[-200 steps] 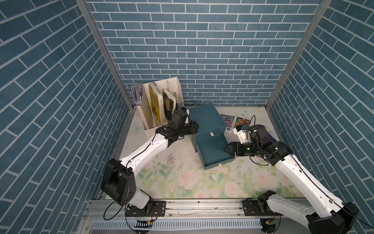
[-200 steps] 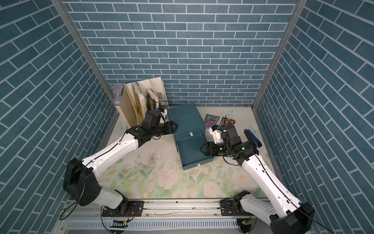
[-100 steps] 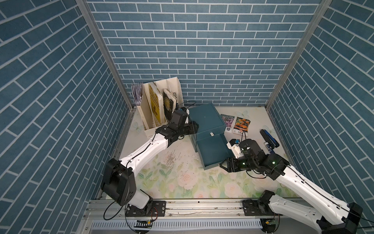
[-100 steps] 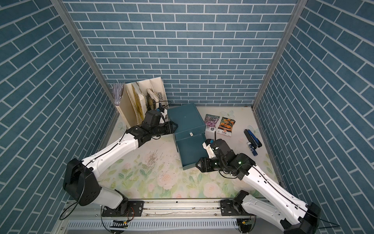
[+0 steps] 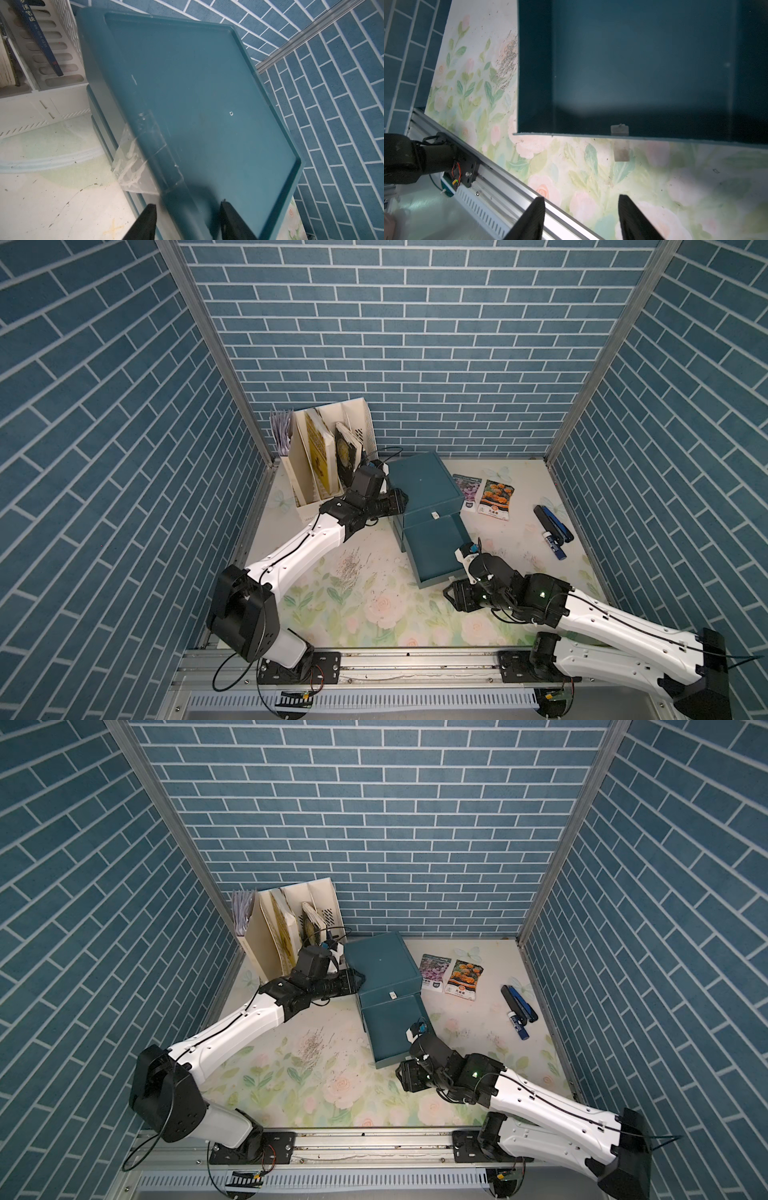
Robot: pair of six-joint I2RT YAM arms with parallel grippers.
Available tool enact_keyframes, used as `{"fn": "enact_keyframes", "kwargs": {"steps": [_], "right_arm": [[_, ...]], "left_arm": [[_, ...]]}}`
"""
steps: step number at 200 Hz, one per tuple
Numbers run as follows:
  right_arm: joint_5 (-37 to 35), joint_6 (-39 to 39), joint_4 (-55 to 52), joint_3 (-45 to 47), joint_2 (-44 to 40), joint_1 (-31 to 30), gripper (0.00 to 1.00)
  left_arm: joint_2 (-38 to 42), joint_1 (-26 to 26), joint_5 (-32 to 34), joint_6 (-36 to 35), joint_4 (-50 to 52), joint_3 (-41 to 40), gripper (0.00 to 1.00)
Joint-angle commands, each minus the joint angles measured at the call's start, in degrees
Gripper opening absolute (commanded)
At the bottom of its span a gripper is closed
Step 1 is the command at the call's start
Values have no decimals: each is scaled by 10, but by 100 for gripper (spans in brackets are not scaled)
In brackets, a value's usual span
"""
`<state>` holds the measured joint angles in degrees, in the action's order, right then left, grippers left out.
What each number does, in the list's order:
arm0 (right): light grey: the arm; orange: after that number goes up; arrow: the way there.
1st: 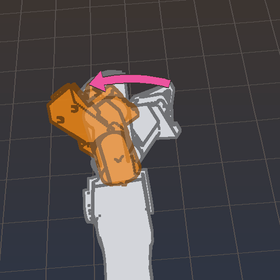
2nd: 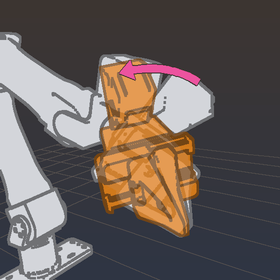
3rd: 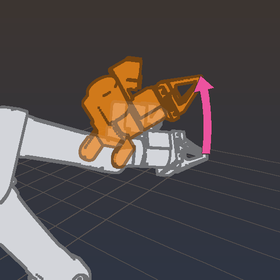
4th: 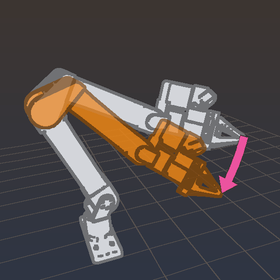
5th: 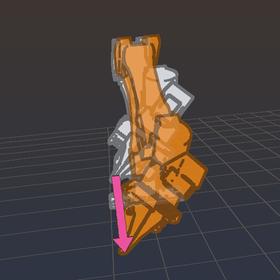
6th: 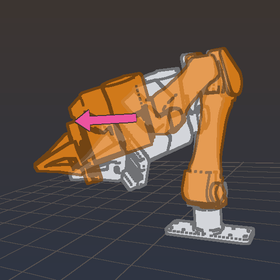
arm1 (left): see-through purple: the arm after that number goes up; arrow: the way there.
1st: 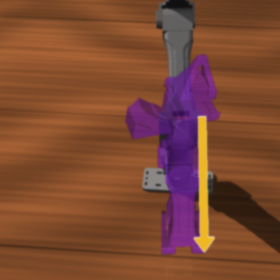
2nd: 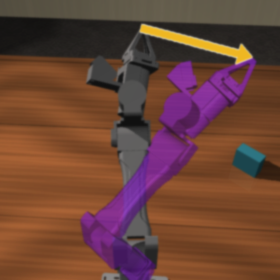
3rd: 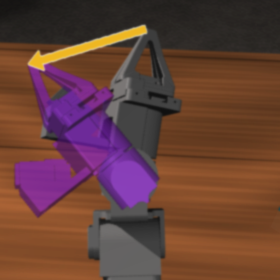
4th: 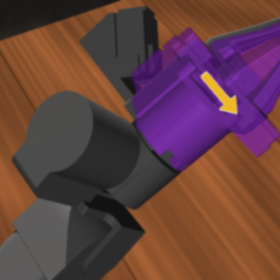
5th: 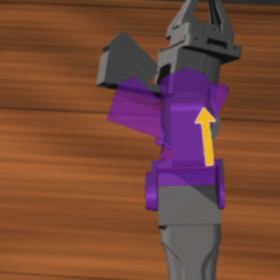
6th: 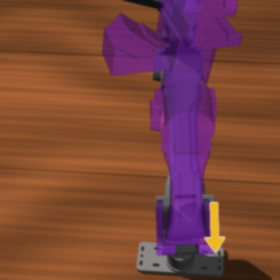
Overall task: Take the seed bags out of the drawer
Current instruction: Close the drawer in the storage box.
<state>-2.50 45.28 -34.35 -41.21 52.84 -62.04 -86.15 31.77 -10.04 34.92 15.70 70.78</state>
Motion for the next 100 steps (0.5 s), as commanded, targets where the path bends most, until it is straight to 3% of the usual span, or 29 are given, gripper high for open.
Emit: {"fn": "enact_keyframes", "kwargs": {"steps": [1,100], "right_arm": [[-67,25,33,15,8,-9,60],[-130,4,126,48,36,-13,58]], "left_arm": [[-9,-3,13,-8,50,-12,53],[-11,-2,7,-10,52,-10,53]]}}
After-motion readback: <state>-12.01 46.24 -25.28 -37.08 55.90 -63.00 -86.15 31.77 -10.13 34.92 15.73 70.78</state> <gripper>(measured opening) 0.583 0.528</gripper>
